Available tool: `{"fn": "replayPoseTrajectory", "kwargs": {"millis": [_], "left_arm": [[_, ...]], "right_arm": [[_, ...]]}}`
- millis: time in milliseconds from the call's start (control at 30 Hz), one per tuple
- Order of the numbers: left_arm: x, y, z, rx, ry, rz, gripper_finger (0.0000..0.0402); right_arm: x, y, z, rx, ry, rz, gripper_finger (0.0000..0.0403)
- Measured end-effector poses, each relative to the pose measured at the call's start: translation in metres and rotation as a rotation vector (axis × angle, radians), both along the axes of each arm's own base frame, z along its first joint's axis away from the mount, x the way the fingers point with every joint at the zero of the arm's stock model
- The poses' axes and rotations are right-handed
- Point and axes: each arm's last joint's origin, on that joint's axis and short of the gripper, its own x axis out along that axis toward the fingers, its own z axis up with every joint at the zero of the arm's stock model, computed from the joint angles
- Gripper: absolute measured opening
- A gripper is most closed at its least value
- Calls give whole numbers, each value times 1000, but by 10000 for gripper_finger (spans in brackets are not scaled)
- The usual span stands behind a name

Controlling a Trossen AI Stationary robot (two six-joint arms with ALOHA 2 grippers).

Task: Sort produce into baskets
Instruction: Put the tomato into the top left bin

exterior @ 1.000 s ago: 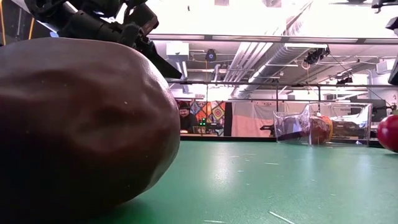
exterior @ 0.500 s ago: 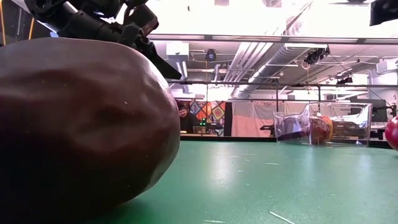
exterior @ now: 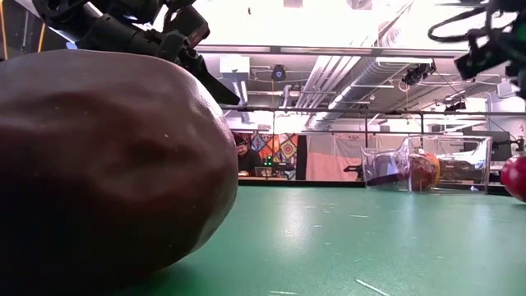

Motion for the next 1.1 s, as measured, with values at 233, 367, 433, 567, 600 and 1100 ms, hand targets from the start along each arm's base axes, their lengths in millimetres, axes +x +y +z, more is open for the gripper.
{"fn": "replayPoseTrajectory", "kwargs": {"millis": [233, 367, 433, 567, 600, 1100], "left_arm": [[0, 0, 0, 0, 0, 0, 0], [0, 0, 0, 1, 0, -1, 0], [0, 0, 0, 1, 0, 0, 0], [0, 0, 0, 1, 0, 0, 0], [0, 0, 0, 1, 0, -1, 0], [0, 0, 0, 1, 1, 0, 0]], "right_arm": [[2, -19, -2, 36, 4, 65, 330], [2, -27, -2, 75, -50, 67, 330], [-2, -31, -8, 105, -54, 56, 330], [-11, -39, -25, 119, -51, 30, 330], [-12, -40, -29, 128, -65, 27, 330], [-19, -43, -56, 227, -98, 7, 330]]}}
